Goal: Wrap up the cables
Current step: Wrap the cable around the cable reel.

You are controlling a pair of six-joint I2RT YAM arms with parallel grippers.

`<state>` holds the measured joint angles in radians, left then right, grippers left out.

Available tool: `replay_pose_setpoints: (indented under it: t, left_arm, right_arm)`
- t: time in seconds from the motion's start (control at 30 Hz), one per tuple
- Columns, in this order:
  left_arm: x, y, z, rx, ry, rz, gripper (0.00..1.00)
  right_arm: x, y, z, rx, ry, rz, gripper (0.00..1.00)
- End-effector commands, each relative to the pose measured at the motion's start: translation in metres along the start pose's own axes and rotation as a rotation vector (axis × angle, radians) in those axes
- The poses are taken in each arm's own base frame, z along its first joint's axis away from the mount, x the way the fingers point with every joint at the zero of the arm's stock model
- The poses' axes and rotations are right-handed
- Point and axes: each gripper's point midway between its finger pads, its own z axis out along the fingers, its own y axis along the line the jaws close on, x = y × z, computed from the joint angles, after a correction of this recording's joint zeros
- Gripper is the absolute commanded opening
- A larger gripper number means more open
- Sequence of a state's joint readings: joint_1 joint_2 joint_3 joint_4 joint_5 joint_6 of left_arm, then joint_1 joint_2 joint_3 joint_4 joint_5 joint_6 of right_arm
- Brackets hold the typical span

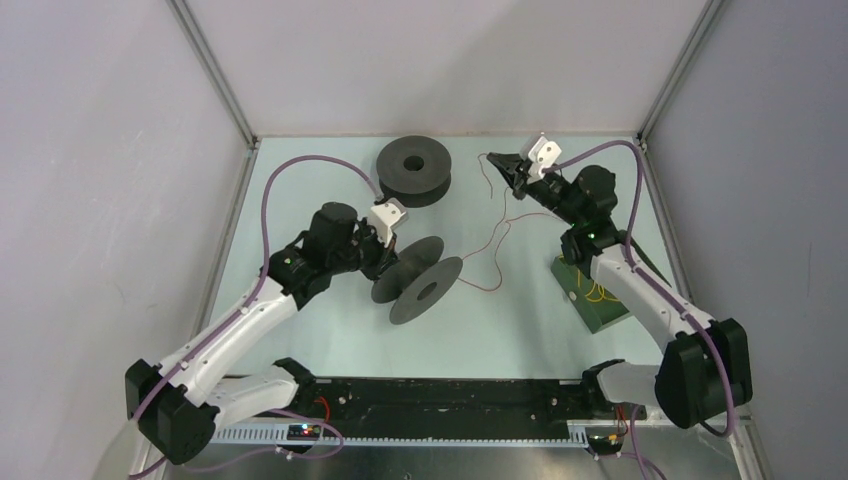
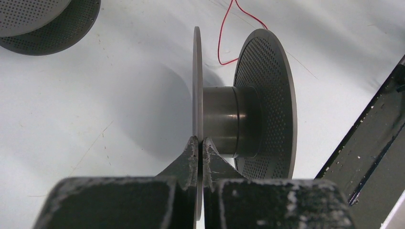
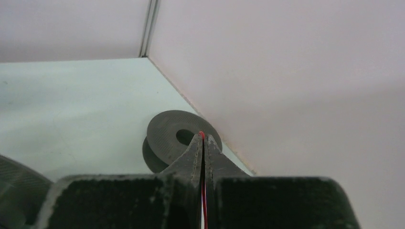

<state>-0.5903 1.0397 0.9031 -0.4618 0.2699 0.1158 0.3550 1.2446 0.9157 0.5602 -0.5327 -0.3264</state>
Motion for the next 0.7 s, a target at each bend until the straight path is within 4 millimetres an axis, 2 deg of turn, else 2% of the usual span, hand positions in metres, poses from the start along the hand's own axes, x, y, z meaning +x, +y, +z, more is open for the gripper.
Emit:
replay_pose_setpoints:
  t: [0.0, 0.1, 0.13, 0.2, 0.27, 0.37, 0.47, 0.5, 0.6, 0.67]
  left_arm:
    - [-0.016, -0.004, 0.0, 0.028, -0.064, 0.029, 0.0]
    - [-0.018, 0.001, 0.0, 0.003, -0.064, 0.009, 0.01]
    - [-0.018, 0.001, 0.0, 0.002, -0.066, 0.007, 0.04]
    - [-0.02, 0.002, 0.0, -0.003, -0.073, 0.002, 0.12]
    - [-0.023, 0.003, -0.001, -0.015, -0.079, -0.006, 0.21]
    - [-0.024, 0.008, -0.002, -0.045, -0.083, -0.024, 0.32]
    - [-0.028, 0.014, -0.005, -0.088, -0.099, -0.043, 0.37]
    - [-0.031, 0.015, -0.006, -0.094, -0.108, -0.048, 0.39]
    - [-0.039, 0.016, -0.011, -0.107, -0.146, -0.047, 0.44]
    - [-0.043, 0.015, -0.013, -0.109, -0.172, -0.053, 0.54]
  right_arm:
    - [-0.059, -0.024, 0.01, 0.021, -0.182, -0.118, 0.0]
    - [-0.047, 0.019, 0.019, -0.145, -0.193, -0.027, 0.0]
    - [-0.042, 0.039, 0.022, -0.2, -0.209, -0.011, 0.0]
    - [-0.04, 0.067, 0.025, -0.273, -0.247, 0.035, 0.0]
    - [-0.04, 0.087, 0.027, -0.337, -0.276, 0.083, 0.0]
    - [-0.039, 0.108, 0.026, -0.393, -0.302, 0.128, 0.0]
    - [-0.039, 0.124, 0.023, -0.45, -0.33, 0.155, 0.0]
    - [-0.044, 0.126, 0.021, -0.459, -0.349, 0.168, 0.0]
    - [-0.039, 0.139, 0.019, -0.501, -0.358, 0.245, 0.0]
    - [-0.038, 0.144, 0.017, -0.512, -0.375, 0.276, 0.0]
